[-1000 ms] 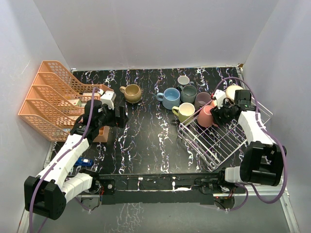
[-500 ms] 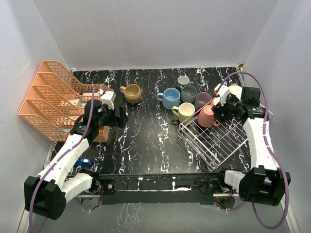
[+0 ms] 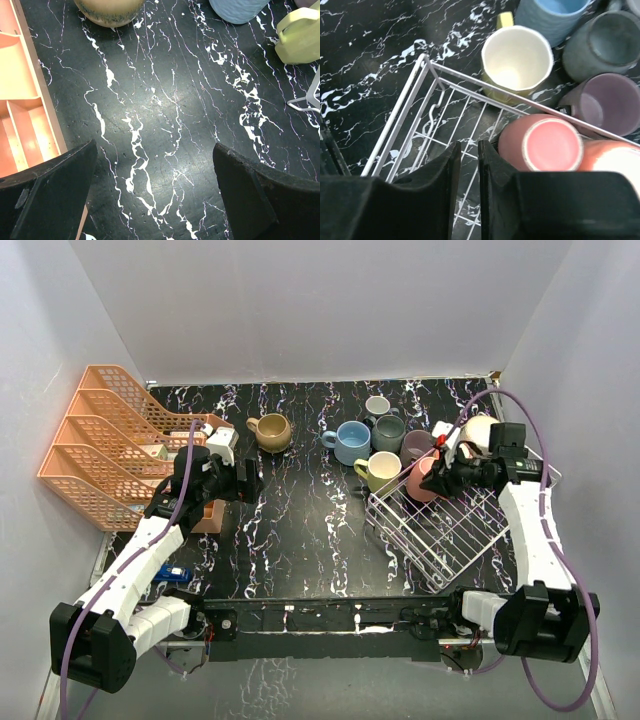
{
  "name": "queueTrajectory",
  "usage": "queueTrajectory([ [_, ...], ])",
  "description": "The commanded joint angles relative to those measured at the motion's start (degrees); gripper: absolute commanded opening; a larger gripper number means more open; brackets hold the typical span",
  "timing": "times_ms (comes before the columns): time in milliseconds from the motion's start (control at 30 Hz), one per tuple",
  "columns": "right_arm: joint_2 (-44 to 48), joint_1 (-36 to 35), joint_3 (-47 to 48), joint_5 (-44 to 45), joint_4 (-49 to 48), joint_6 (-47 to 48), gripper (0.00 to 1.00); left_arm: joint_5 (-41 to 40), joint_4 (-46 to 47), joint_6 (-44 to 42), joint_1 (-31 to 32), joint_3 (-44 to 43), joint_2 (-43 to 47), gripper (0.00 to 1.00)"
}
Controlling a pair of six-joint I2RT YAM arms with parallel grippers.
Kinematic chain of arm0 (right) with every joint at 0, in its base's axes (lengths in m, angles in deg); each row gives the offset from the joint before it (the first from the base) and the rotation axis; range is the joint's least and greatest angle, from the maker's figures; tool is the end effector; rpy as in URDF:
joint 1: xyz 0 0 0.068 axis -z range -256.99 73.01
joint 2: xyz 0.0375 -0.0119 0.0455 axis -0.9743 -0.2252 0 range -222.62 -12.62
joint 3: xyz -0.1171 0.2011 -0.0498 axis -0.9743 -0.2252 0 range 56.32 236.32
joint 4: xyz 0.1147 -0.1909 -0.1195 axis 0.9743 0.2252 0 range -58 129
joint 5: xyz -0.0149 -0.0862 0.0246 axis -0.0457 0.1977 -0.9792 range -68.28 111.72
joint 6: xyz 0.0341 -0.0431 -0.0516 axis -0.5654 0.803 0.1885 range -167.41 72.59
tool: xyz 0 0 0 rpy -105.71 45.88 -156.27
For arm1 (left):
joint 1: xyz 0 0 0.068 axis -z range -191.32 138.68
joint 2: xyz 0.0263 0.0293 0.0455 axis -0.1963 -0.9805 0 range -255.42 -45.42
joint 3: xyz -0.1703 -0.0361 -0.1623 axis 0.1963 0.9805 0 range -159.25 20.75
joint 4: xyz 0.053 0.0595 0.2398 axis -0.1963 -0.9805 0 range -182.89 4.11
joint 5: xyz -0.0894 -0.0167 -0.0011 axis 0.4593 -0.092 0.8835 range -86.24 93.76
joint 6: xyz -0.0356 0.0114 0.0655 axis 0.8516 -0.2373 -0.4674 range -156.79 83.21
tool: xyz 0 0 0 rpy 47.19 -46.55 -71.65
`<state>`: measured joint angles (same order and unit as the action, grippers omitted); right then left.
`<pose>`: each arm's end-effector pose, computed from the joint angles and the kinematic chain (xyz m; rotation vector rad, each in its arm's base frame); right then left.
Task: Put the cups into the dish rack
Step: Turn the cup upside down in the dish rack, then adjust the cup in the dish rack.
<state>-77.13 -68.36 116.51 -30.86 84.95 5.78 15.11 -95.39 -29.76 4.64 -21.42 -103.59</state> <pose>0.2275 0.0165 0.2664 -1.0995 1.8639 0.5846 0.2523 -0.0853 0.2411 0.2853 2.0157 -0.4535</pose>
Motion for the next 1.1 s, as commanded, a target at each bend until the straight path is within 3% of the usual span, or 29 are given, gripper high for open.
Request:
queueTrajectory([
  [0, -3.86, -2.03, -1.66, 1.26, -2.51, -0.97, 0.2, -0.19, -0.43, -0.6, -0.21, 0.52, 1.34, 0.97],
  [400, -6.26, -5.89, -5.91, 19.16, -20.24, -14.76, 0.18, -0.28, -0.51, -0.69, -0.2, 0.43, 1.17, 0.97],
  [633, -6.76, -5.9, -5.61, 24.82, -23.53, -17.33, 0.19, -0.24, -0.52, -0.7, -0.16, 0.48, 1.26, 0.97],
  [1067, -5.67, -5.9, -2.69, 11.11, -6.97, -6.63, 0.26, -0.36, -0.48, -0.69, -0.23, 0.48, 1.57, 0.97],
])
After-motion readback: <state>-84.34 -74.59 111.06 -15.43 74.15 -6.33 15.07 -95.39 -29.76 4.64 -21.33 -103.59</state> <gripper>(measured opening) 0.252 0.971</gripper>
